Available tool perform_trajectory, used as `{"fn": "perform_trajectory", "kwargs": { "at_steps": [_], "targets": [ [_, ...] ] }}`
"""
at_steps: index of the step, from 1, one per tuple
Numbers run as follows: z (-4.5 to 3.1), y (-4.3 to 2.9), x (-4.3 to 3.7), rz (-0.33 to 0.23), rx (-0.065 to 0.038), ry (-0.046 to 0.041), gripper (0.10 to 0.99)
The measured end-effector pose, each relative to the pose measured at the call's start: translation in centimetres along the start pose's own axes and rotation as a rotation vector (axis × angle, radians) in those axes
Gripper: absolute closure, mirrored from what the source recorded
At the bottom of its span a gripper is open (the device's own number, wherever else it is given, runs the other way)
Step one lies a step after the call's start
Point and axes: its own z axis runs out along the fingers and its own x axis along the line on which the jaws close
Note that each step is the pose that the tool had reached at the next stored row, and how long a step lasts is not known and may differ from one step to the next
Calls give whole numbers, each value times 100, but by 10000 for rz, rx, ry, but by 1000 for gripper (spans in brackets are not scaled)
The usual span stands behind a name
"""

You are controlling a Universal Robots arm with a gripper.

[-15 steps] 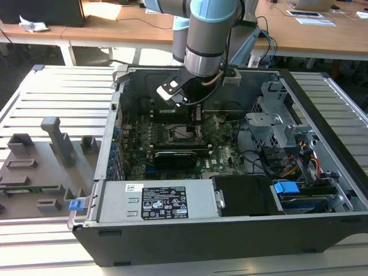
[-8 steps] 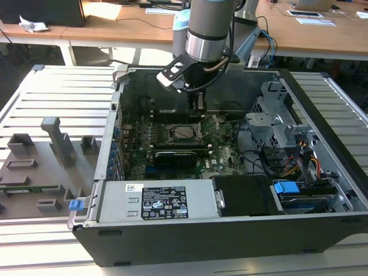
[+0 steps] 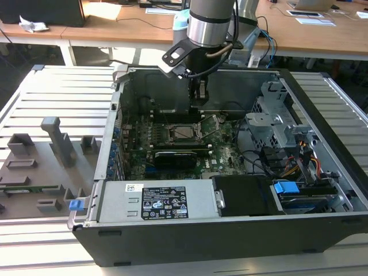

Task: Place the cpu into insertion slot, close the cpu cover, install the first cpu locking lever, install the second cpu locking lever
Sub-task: 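Place the cpu into insertion slot, then close the cpu cover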

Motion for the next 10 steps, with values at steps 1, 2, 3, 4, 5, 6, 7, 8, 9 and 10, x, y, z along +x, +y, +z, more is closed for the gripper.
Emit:
{"fn": "perform_trajectory", "kwargs": {
  "at_steps": [1,2,3,4,5,6,7,8,9,10],
  "targets": [
    [-1,0,0,0,1,0,980],
    [-1,0,0,0,1,-2,980],
    [-1,0,0,0,1,-1,980],
    [-1,0,0,1,1,-1,980],
    [-1,0,0,0,1,-1,980],
    [-2,0,0,0,2,-2,980],
    [-2,0,0,1,1,-1,980],
    [-2,0,0,0,1,-1,980],
    [-2,0,0,0,1,-1,980],
    [-2,0,0,0,1,-2,980]
  ]
}}
